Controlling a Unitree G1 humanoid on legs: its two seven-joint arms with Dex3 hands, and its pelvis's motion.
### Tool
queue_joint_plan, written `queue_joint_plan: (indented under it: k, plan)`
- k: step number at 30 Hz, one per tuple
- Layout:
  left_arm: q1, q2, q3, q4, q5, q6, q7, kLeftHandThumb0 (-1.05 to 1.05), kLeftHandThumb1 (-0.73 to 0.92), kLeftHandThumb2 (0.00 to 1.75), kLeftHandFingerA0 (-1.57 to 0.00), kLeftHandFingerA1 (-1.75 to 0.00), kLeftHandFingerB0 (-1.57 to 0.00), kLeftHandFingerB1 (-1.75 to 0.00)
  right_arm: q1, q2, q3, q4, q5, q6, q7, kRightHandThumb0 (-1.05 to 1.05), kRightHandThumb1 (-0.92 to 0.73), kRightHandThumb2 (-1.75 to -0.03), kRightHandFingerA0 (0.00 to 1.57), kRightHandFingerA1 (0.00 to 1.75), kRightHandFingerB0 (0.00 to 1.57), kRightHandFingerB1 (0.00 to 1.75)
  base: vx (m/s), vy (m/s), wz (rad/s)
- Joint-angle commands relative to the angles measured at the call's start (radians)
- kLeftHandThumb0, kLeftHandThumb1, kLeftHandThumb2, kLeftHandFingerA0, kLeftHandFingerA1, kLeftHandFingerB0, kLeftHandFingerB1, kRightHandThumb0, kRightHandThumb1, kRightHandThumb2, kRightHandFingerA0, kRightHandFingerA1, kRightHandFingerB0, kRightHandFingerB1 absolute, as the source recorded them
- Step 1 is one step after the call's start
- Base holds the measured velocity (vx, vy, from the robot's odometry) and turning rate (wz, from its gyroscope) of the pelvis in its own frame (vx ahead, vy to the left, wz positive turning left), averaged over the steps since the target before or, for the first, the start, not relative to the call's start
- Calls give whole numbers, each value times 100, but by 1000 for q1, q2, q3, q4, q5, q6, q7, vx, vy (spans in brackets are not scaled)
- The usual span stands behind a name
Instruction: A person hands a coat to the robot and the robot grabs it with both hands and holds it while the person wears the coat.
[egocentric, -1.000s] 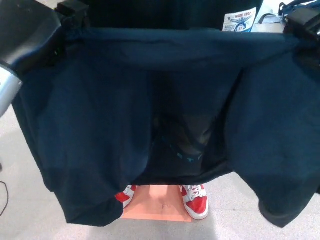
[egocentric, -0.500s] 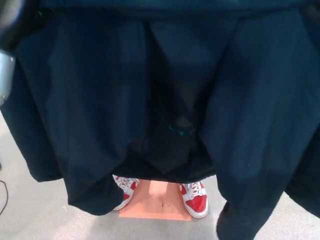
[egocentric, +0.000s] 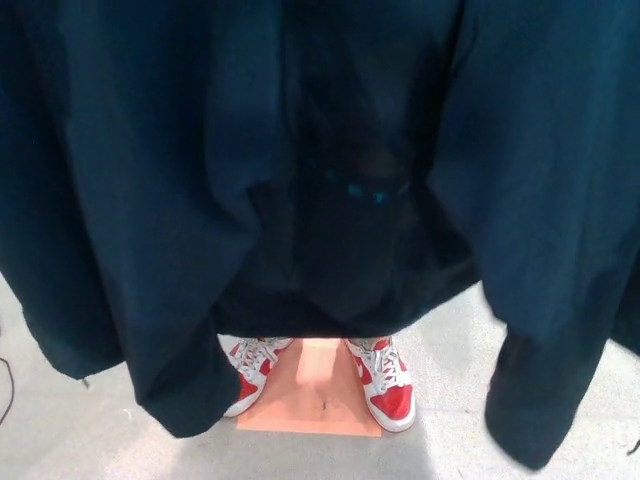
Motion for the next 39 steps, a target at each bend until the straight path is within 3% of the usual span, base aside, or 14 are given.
queue_joint_plan:
  k: [1,5,8,10,11,12,13,14,15,17,19,22,33,39]
  plan:
    - [-189,54,9,128,0,73,-12,-41,84,65,-94,-175,-66,-173,-209,-32,13,178,-14,65,-25,-38,-86,-66,87,175,62,162,0,0,0]
    - [-369,74,-49,277,40,50,9,-42,86,65,-94,-175,-64,-173,-370,-37,57,336,-11,-5,-61,-36,-83,-64,84,175,55,164,0,0,0]
    - [-450,78,-83,345,51,56,4,-44,86,66,-93,-175,-66,-165,-441,-34,92,406,-28,6,-80,-38,-83,-66,81,175,60,141,0,0,0]
    - [-524,70,-98,397,42,55,-10,-44,75,63,-93,-175,-69,-146,-508,-31,117,467,-33,-9,-94,-38,-84,-65,86,172,69,140,0,0,0]
    - [-576,75,-117,430,50,39,-15,-38,63,62,-93,-175,-78,-104,-558,-25,130,508,-31,-6,-87,-40,-85,-66,88,175,67,152,0,0,0]
    - [-596,77,-126,446,53,31,-15,-38,63,62,-93,-175,-78,-104,-579,-22,136,526,-29,-5,-85,-40,-85,-66,88,175,67,152,0,0,0]
    - [-627,80,-145,469,64,14,1,-42,50,88,-122,-142,-76,-114,-614,-15,145,554,-29,10,-80,-42,-85,-66,89,175,64,158,0,0,0]
    - [-651,79,-155,488,61,10,-4,-38,63,59,-90,-175,-75,-125,-638,-11,155,575,-28,12,-83,-41,-85,-66,89,175,62,160,0,0,0]
    - [-662,78,-162,498,57,9,-4,-38,63,59,-90,-175,-75,-125,-649,-10,161,587,-27,11,-86,-41,-85,-66,89,175,62,160,0,0,0]
    - [-728,64,-184,541,57,45,-21,-42,81,64,-93,-175,-63,-168,-713,4,176,641,-21,6,-96,-42,-81,-70,90,174,73,152,0,0,0]
    - [-758,58,-195,567,50,48,-22,-42,84,65,-95,-175,-64,-173,-745,9,189,675,-18,-3,-107,-40,-83,-66,91,175,67,156,0,0,0]
    - [-819,57,-224,614,60,44,-6,-43,80,65,-96,-175,-69,-159,-816,18,219,728,-29,-7,-126,-39,-81,-64,91,175,65,161,0,0,0]
    - [-1046,49,-331,730,90,43,-53,-43,84,64,-84,-175,-54,-167,-1054,53,309,873,-48,78,-97,-41,-80,-64,91,175,72,158,0,0,0]
    - [-1172,32,-304,759,42,59,-167,-49,74,66,-84,-173,-72,-156,-1155,48,293,895,-14,90,-84,-42,-74,-68,89,169,75,140,0,0,0]
